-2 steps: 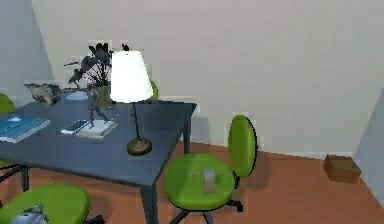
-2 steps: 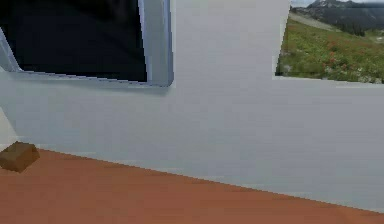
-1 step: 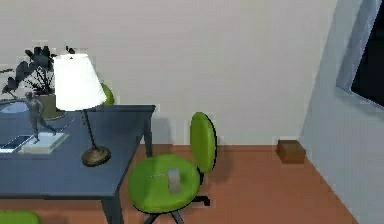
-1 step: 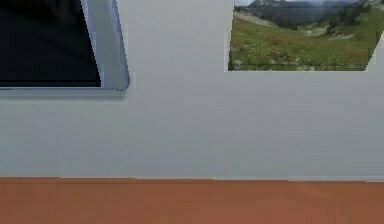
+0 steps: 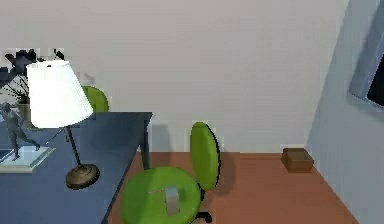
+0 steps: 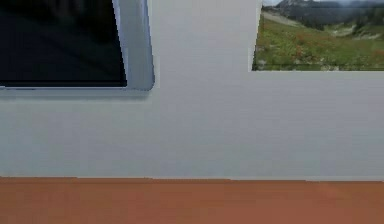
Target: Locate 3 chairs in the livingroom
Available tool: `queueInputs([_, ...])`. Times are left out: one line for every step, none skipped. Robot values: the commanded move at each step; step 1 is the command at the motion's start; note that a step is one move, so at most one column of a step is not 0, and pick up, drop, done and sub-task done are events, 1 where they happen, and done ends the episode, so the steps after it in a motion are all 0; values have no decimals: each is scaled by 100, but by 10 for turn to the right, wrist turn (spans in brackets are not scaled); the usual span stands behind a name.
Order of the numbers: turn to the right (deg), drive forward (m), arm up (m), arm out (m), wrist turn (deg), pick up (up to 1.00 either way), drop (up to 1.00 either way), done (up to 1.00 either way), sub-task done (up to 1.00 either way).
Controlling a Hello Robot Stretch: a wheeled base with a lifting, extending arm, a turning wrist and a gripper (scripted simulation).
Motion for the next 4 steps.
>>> queueInputs([-90,0,0,0,0,0,0,0,0])
queueInputs([0,0,0,0,0,0,0,0,100])
queueInputs([-450,0,0,0,0,0,0,0,0])
queueInputs([-450,0,0,0,0,0,0,0,0])
